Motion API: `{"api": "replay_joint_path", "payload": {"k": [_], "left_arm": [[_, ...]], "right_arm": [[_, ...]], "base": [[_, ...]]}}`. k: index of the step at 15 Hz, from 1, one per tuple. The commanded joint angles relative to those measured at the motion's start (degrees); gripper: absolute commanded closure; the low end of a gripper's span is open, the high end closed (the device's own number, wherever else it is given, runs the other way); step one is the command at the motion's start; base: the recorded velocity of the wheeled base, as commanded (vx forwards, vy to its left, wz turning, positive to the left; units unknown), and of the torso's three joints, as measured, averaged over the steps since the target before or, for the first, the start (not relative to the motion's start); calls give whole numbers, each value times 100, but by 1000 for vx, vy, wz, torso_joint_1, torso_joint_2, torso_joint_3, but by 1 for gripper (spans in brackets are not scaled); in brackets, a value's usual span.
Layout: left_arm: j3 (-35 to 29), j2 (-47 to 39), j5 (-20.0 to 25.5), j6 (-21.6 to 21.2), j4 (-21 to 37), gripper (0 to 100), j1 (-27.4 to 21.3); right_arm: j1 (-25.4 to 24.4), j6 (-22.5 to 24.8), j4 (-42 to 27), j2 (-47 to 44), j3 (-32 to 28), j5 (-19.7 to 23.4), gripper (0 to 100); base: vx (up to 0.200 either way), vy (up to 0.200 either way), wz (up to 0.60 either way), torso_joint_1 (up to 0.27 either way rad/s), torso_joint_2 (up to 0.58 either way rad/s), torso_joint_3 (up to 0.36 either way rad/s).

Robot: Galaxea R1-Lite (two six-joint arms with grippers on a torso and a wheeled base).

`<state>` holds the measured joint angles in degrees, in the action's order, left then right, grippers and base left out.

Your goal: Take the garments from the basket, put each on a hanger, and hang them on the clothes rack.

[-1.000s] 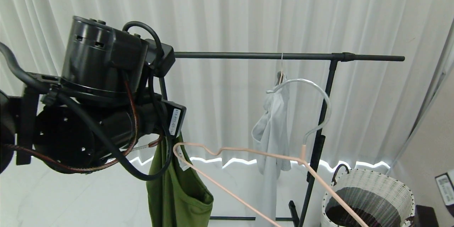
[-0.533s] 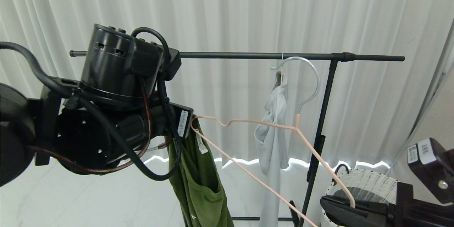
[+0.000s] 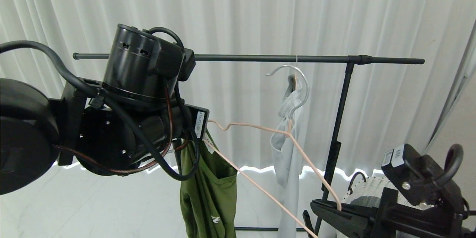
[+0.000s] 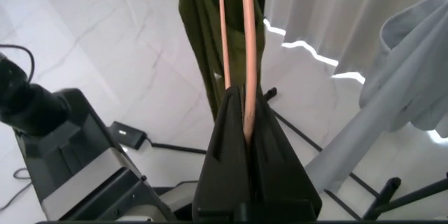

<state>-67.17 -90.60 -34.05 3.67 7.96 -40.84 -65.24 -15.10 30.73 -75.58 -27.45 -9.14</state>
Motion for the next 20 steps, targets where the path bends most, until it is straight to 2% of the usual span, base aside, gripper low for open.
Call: {"api": "replay_joint_path", "payload": {"k": [1, 3, 6, 10, 20], "left_arm": [[-7, 7, -84, -156, -5, 100, 41], [-33, 7, -93, -437, -5, 100, 58], [-15, -10, -93, -446, -5, 100, 58], [-7, -28, -84, -464, -5, 100, 58], [11, 34, 56, -446, -5, 100, -161]], "right_arm": [[-15, -1, -6, 17, 126, 9, 100], [-15, -10, -6, 158, 249, 27, 100], [-15, -10, -6, 246, 284, 27, 100], [-173, -45, -41, 474, 434, 413, 100], [-103, -54, 21, 290, 416, 387, 100]], "base": [[0, 0, 0, 0, 0, 0], [0, 0, 0, 0, 0, 0], [0, 0, 0, 0, 0, 0], [0, 0, 0, 0, 0, 0], [0, 0, 0, 0, 0, 0]]}}
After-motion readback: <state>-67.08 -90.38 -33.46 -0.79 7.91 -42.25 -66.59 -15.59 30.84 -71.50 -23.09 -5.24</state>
